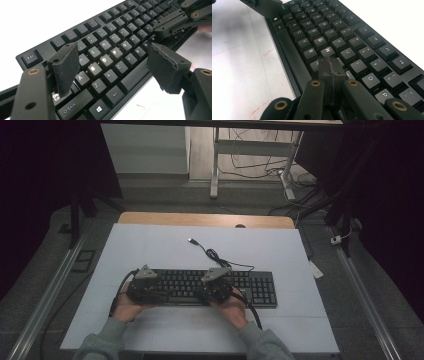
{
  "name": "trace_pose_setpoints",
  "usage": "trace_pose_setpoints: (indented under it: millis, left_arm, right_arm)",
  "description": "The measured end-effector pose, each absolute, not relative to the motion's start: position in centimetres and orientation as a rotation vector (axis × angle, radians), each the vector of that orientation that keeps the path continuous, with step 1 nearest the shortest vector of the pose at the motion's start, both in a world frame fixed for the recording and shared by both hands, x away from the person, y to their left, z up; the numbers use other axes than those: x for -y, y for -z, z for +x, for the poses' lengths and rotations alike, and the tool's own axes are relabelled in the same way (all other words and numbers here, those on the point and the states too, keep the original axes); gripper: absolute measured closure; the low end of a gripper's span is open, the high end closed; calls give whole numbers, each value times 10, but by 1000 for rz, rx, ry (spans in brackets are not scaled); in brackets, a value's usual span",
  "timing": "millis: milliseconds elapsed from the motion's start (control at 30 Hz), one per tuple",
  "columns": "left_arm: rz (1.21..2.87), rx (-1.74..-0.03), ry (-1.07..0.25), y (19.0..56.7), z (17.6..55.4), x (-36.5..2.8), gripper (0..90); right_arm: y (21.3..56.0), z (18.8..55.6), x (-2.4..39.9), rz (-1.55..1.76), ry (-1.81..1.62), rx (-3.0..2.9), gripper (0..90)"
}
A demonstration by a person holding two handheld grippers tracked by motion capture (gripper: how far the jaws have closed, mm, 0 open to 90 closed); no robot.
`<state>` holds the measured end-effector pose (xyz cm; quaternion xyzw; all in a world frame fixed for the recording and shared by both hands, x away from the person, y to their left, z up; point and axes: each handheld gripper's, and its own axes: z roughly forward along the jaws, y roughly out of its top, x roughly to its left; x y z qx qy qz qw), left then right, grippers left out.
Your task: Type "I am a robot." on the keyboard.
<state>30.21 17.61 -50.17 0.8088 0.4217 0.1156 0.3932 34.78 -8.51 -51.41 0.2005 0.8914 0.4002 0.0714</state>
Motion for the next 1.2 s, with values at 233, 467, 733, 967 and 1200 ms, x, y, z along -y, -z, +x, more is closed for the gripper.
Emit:
trace_pose_setpoints:
  millis: [233,467,733,967,1200]
  left_arm:
    - [2054,-1069,-293,502,302,-176,260]
    - [2058,-1066,-292,502,302,-176,260]
    - [2058,-1066,-292,502,302,-176,259]
    - [2058,-1068,-292,502,303,-177,259]
    - [2053,-1069,-293,502,302,-178,259]
  right_arm:
    - [517,349,83,603,-1190,-2679,895]
    - [517,349,82,602,-1180,-2682,896]
    - [517,349,82,604,-1183,-2671,897]
    - [507,349,92,615,-1255,-2620,889]
    - [504,350,103,656,-1283,-2587,699]
